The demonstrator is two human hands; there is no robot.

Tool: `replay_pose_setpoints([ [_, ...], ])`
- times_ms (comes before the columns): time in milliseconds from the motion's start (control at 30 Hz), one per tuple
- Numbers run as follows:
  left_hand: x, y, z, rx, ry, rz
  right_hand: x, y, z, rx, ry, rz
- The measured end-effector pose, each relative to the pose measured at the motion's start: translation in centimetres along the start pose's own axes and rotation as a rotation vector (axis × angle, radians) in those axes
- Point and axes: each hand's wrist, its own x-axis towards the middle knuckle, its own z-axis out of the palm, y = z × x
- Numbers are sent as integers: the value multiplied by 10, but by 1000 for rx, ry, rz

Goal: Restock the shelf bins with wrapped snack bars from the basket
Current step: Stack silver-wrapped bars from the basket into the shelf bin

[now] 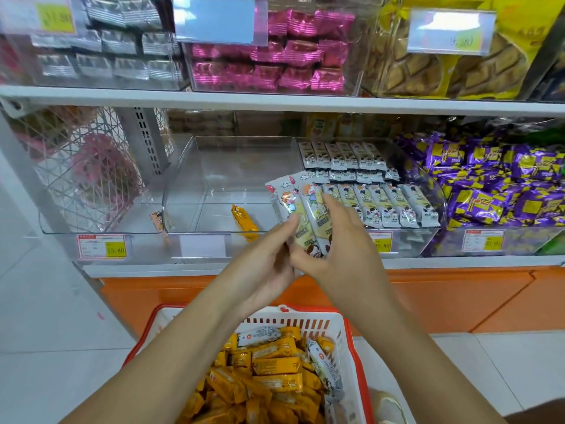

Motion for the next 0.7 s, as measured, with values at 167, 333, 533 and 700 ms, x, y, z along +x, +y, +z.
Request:
replay_pose_setpoints([
  [167, 3, 6, -16, 718, 219, 141, 40, 15, -14, 37, 55, 176],
  [333, 4, -2, -59, 1705, 423, 161, 96, 38, -13, -138, -59, 447],
  [533, 8, -1, -63, 1807, 369, 151, 114, 44, 16, -236, -77, 392],
  [700, 6, 0, -65, 1841, 315, 150, 97, 45, 31, -408, -114, 281],
])
